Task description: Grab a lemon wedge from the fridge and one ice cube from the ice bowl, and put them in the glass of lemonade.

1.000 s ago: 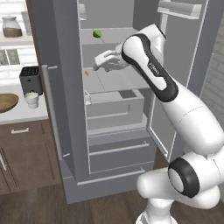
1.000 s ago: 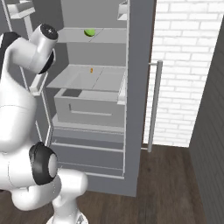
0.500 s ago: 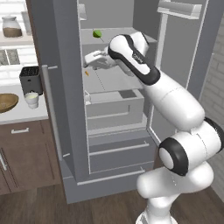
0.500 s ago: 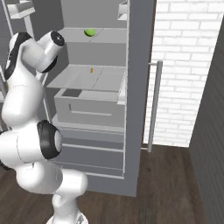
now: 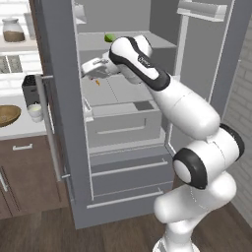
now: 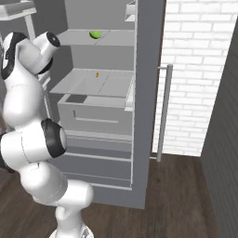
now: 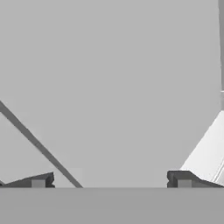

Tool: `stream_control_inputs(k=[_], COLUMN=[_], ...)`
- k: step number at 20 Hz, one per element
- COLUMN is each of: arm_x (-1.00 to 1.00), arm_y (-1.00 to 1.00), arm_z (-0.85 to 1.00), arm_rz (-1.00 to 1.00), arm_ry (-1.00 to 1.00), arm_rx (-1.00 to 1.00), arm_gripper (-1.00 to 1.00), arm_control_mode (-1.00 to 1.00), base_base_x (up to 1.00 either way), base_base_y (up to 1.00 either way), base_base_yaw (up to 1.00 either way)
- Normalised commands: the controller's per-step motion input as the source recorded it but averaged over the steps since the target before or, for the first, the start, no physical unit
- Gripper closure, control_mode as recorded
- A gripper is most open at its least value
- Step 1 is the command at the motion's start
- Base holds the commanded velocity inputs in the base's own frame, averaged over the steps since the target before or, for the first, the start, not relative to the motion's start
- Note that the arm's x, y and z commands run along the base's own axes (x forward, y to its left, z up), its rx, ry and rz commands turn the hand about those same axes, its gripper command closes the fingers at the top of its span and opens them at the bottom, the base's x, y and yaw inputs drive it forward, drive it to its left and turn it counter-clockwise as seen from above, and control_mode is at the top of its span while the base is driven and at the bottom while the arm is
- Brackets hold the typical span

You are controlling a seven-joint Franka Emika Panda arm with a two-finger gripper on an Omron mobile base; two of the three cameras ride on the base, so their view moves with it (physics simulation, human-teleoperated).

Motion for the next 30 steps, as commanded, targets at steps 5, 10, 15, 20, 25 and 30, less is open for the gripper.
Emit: stream_control_inputs(k=[5,10,15,20,25,30], arm_x=[0.0,0.0,0.02,-0.54,-0.75,-0.46], arm_y=[0.7,0.66,0.45,-0.22,-0.7,-0.77], arm_z=[0.0,0.0,0.0,0.11,0.16,0.0], arm_rz=[0.07,0.02,0.0,-0.04,-0.11,-0.28], arm_ry=[0.0,0.0,-0.03,-0.08,-0.02,0.0], arm_rx=[0.0,0.0,0.0,0.05,0.11,0.04], arm_gripper=[-1.0,-1.0,-1.0,-1.0,-1.0,-1.0], arm_control_mode=[-1.0,-1.0,-1.0,-1.0,-1.0,-1.0], base_base_x=[0.0,0.0,0.0,0.0,0.0,0.0], base_base_y=[0.0,0.0,0.0,0.0,0.0,0.0], base_base_yaw=[0.0,0.0,0.0,0.0,0.0,0.0])
